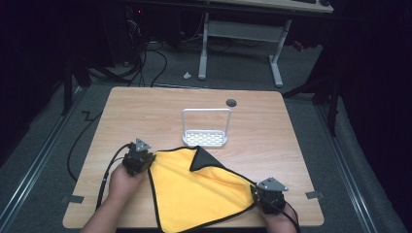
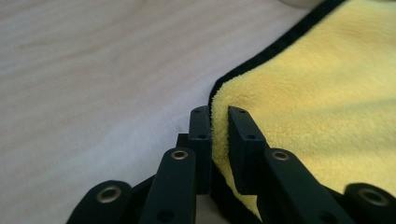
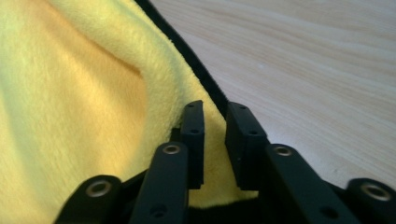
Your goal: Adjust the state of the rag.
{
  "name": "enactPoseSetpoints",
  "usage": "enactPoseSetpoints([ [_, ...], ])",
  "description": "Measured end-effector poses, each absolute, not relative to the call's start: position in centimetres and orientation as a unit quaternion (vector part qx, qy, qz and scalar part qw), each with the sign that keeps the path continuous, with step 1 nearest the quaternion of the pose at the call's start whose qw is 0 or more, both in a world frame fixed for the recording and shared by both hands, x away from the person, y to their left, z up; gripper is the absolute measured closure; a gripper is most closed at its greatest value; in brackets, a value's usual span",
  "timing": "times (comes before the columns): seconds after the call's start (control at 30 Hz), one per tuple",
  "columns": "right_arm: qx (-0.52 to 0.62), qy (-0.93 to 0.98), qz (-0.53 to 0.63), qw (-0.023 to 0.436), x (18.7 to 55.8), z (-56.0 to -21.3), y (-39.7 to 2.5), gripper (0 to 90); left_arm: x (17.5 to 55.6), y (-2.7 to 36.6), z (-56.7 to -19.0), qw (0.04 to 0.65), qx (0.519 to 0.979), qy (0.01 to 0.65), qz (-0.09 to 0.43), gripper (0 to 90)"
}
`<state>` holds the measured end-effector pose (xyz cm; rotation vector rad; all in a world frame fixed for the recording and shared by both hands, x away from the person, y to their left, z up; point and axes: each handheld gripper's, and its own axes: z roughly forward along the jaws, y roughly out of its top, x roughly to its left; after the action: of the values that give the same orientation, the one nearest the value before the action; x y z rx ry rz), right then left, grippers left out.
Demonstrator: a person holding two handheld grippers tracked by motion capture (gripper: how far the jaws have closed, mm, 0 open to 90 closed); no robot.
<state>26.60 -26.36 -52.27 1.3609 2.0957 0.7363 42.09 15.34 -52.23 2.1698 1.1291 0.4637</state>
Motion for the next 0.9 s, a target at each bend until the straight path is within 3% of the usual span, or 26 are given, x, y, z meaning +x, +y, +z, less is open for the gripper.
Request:
enactPoseSetpoints([
  [0.23,0.491,0.785,0.288,0.245,22.8,-52.2,-25.3,77.7,44.9,14.0,-52.5,0.335,0.802,0.46,0.183,77.2],
  [0.33,0.484,0.781,0.299,0.257,22.7,-51.4,-25.0,75.9,44.0,14.4,-52.0,0.343,0.792,0.47,0.182,63.7],
  [0.53,0.437,0.787,0.351,0.259,26.3,-48.5,-21.1,70.2,37.5,16.1,-51.2,0.375,0.786,0.461,0.171,60.0],
  [0.67,0.408,0.805,0.352,0.246,29.9,-48.5,-17.0,57.8,33.6,16.6,-52.1,0.379,0.789,0.459,0.153,57.4],
  [0.73,0.404,0.81,0.345,0.247,31.7,-48.9,-15.6,54.0,32.0,16.3,-52.4,0.391,0.79,0.455,0.123,58.4],
  [0.77,0.407,0.812,0.339,0.247,32.6,-49.1,-15.1,53.3,31.5,16.0,-52.5,0.395,0.794,0.448,0.113,63.6],
  [0.83,0.408,0.818,0.325,0.244,33.6,-49.6,-14.8,57.4,30.5,14.5,-52.7,0.386,0.815,0.419,0.104,69.8],
  [0.87,0.41,0.82,0.32,0.239,34.0,-49.9,-14.7,63.4,30.2,13.9,-52.7,0.381,0.822,0.408,0.115,72.8],
  [0.9,0.41,0.822,0.314,0.238,34.1,-50.1,-14.7,75.7,30.1,13.6,-52.7,0.376,0.825,0.403,0.125,78.9],
])
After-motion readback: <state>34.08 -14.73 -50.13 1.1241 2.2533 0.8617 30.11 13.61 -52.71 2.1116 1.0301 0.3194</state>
